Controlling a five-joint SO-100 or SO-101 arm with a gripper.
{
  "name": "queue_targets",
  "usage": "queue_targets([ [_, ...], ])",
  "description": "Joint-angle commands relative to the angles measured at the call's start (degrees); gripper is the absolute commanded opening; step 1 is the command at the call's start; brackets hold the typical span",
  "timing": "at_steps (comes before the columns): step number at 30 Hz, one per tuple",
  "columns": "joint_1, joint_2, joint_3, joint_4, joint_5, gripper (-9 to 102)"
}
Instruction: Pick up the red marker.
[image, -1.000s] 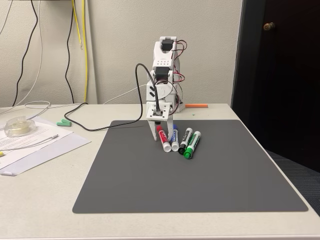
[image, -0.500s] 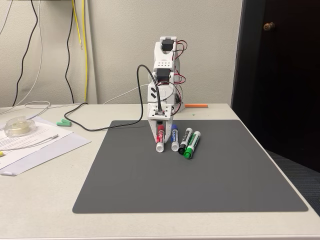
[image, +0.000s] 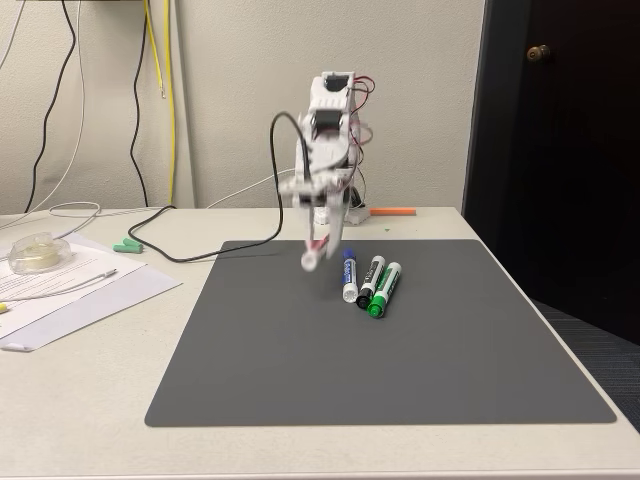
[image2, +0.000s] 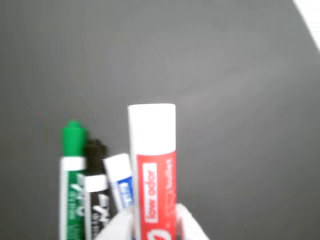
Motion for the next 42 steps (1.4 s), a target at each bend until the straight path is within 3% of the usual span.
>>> queue_targets([
  [1,-2.81,4.92,-9.14,6.24,8.53,0],
  [7,-7.56,8.17,-18.46,9.58,26.54,0],
  [21,-10.55,23.47,-18.54,2.02,60.91,0],
  [29,-7.38,28.92,-16.17,0.44,65.39,0],
  [42,-0.97,32.17,-14.24,-1.49,64.16,0],
])
